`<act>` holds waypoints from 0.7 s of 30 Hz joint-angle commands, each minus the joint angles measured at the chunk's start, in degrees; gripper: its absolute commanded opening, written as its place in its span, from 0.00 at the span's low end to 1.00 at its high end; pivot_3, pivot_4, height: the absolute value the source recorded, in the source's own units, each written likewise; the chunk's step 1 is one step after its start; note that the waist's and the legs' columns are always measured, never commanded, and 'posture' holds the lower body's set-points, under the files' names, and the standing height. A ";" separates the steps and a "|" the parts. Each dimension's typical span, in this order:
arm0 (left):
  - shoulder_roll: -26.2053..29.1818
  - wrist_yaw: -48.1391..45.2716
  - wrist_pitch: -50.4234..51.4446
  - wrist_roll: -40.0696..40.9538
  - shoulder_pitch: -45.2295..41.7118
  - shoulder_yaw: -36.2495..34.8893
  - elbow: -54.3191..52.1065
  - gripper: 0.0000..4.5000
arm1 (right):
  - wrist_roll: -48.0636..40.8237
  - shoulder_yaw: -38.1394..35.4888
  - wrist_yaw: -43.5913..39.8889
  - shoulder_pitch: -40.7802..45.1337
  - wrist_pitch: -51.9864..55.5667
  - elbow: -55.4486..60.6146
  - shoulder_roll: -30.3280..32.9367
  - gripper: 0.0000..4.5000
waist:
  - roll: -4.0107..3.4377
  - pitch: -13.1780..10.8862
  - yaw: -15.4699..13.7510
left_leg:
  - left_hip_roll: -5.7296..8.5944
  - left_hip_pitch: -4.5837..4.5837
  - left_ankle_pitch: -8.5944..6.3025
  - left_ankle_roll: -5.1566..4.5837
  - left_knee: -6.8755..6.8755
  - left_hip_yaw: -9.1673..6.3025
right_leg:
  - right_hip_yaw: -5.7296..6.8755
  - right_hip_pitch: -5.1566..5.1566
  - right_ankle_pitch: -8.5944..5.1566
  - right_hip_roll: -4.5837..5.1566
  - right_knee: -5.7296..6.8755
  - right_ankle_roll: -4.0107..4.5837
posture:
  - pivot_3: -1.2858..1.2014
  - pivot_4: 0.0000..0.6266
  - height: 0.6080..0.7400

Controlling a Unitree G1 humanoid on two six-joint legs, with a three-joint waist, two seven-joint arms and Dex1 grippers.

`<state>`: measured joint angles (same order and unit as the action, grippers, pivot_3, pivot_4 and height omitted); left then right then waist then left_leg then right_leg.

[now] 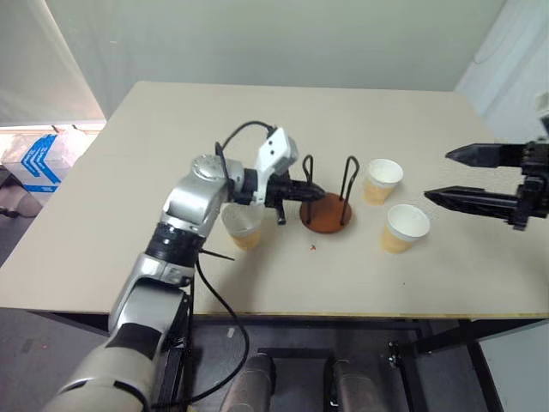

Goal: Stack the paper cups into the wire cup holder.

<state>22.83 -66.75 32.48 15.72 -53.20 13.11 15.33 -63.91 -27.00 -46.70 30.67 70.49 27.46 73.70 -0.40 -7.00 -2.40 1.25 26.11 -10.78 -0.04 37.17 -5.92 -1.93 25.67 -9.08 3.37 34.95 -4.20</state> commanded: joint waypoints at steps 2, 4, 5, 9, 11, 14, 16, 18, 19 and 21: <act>-0.03 0.19 0.01 -0.46 0.92 1.62 -4.06 0.00 | -3.26 -2.73 -0.90 -1.51 0.52 3.82 1.58 1.00 | 0.00 -0.01 -0.06 | 0.02 0.01 0.00 0.00 0.01 0.01 | -0.01 0.00 -0.19 -0.01 0.00 -0.32 | 0.52 0.24 1.00; 0.00 0.27 -0.25 -0.68 1.98 2.36 -4.66 0.00 | -2.71 -3.16 -1.57 -2.74 0.18 4.31 2.43 1.00 | 0.00 0.00 -0.07 | 0.03 0.01 -0.02 -0.03 0.03 0.02 | -0.04 0.00 -0.21 -0.01 0.00 -0.39 | 0.52 0.24 1.00; -0.23 0.68 -0.43 -0.90 2.38 2.56 -4.66 0.00 | -2.32 -3.31 -2.23 -3.43 -0.04 4.55 2.97 1.00 | 0.00 0.00 -0.08 | 0.04 0.01 -0.02 -0.03 0.03 0.02 | -0.05 0.00 -0.21 0.00 0.00 -0.40 | 0.52 0.24 1.00; -0.99 1.47 -1.29 -1.93 3.45 3.70 -4.63 0.00 | -0.66 -3.14 -5.24 -5.43 -1.64 4.77 5.43 1.00 | 0.00 0.00 -0.15 | 0.05 0.01 -0.03 -0.05 0.04 0.02 | -0.09 -0.02 -0.23 0.00 0.00 -0.44 | 0.52 0.24 1.00; -1.11 1.30 -1.40 -2.31 4.29 4.55 -5.60 0.00 | 2.28 -2.56 -7.54 -6.08 -3.85 3.23 7.41 1.00 | 0.00 0.00 -0.20 | 0.06 0.02 -0.03 -0.06 0.05 0.01 | -0.10 -0.02 -0.24 0.00 0.00 -0.45 | 0.52 0.24 1.00; -0.95 0.59 -0.48 -2.06 5.68 5.27 -7.63 0.00 | 7.33 -1.43 -11.11 -6.53 -8.20 -0.46 10.32 1.00 | 0.00 0.00 -0.24 | 0.08 0.02 -0.08 -0.14 0.10 0.02 | -0.13 -0.04 -0.24 0.01 0.00 -0.44 | 0.52 0.24 1.00; -0.86 0.43 -0.01 -1.97 6.70 5.84 -8.77 0.00 | 9.99 -0.30 -13.22 -6.48 -11.17 -2.93 11.70 1.00 | -0.01 0.01 -0.25 | 0.09 0.01 -0.10 -0.16 0.13 0.01 | -0.13 -0.09 -0.25 0.00 -0.01 -0.44 | 0.52 0.24 1.00; -0.96 0.33 0.04 -2.02 7.40 6.36 -9.35 0.00 | 11.73 1.15 -14.53 -6.08 -13.51 -4.61 12.37 1.00 | -0.01 0.01 -0.25 | 0.09 -0.03 -0.12 -0.19 0.16 0.02 | -0.16 -0.13 -0.25 0.00 -0.01 -0.44 | 0.52 0.24 1.00; -1.08 0.33 -0.12 -2.13 7.63 6.60 -9.38 0.00 | 11.99 1.93 -14.80 -5.62 -14.21 -5.00 12.36 1.00 | -0.01 0.01 -0.24 | 0.09 -0.05 -0.12 -0.20 0.17 0.02 | -0.16 -0.16 -0.25 0.00 -0.01 -0.46 | 0.52 0.24 1.00; -1.23 0.33 -1.30 -2.84 7.87 7.24 -8.84 0.00 | 12.09 3.21 -15.13 -4.92 -15.01 -5.00 11.96 1.00 | -0.05 0.03 -0.24 | 0.09 -0.06 -0.13 -0.20 0.22 0.02 | -0.16 -0.18 -0.27 -0.01 0.00 -0.48 | 0.52 0.24 1.00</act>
<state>21.88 -65.90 31.73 13.23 -45.94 19.21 7.18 -52.26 -23.58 -61.18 24.33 56.93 22.58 85.03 -0.45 -6.96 -2.64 1.34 26.04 -10.91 -0.25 37.42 -5.90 -2.09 25.47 -9.35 3.37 34.96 -4.68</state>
